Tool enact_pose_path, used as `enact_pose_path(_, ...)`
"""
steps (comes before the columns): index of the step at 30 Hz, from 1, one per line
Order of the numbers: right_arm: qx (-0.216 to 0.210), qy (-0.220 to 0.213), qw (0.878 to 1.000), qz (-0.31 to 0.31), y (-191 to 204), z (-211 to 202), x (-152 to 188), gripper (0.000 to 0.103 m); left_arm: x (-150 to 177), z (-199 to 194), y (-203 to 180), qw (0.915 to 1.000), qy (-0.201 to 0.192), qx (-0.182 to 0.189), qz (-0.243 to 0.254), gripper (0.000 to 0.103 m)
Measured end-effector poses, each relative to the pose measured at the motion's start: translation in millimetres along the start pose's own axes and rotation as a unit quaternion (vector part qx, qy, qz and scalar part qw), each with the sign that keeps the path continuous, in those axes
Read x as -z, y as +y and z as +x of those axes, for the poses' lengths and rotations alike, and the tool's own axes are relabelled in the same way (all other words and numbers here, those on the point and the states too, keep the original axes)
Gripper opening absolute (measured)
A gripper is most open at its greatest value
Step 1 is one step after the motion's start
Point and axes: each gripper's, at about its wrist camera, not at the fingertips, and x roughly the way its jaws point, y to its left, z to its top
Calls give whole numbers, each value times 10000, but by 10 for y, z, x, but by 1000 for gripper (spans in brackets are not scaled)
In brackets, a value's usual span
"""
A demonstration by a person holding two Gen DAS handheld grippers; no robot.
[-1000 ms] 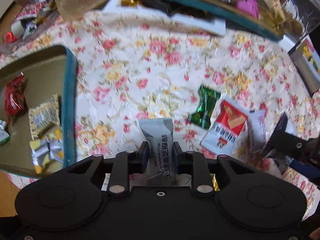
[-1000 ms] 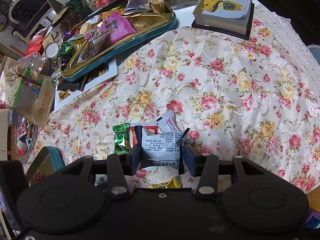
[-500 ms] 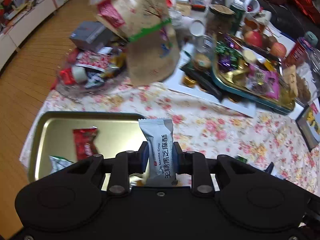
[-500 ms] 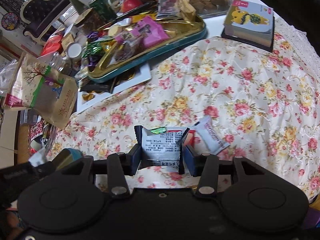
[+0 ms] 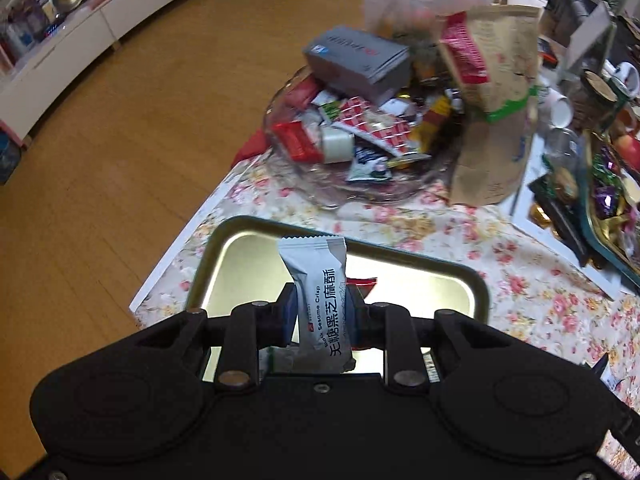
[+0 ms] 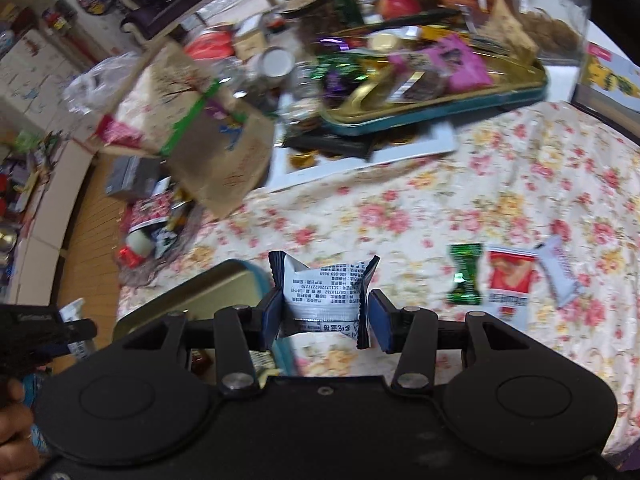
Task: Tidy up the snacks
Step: 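Open the left tool to drop the sesame-paste snack onto the tray, then open the right tool to drop the white packet onto the tray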
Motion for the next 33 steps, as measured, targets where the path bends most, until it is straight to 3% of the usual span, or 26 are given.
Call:
enact_pose_path(7, -298, 39, 9968, -735, 504, 85, 227, 49, 5, 231, 264, 9997, 167, -196, 29, 33)
enact_pose_path(12, -363, 163, 9940, -1021, 716, 187, 362, 49, -41, 280, 406, 9996, 243, -10, -157, 35)
enact_pose_path(18, -401, 264, 9921, -1162, 866, 295, 431, 49, -80, 193, 471, 9996, 70, 72, -281, 35)
enact_pose_path(27, -552, 427, 9873, -1430, 1027, 367, 560, 50, -43, 298, 496, 9954, 621, 458, -574, 35)
enact_pose_path(33, -878, 358, 9811, -1686, 1129, 298, 635, 54, -38, 259, 452, 9956, 597, 454, -566, 35)
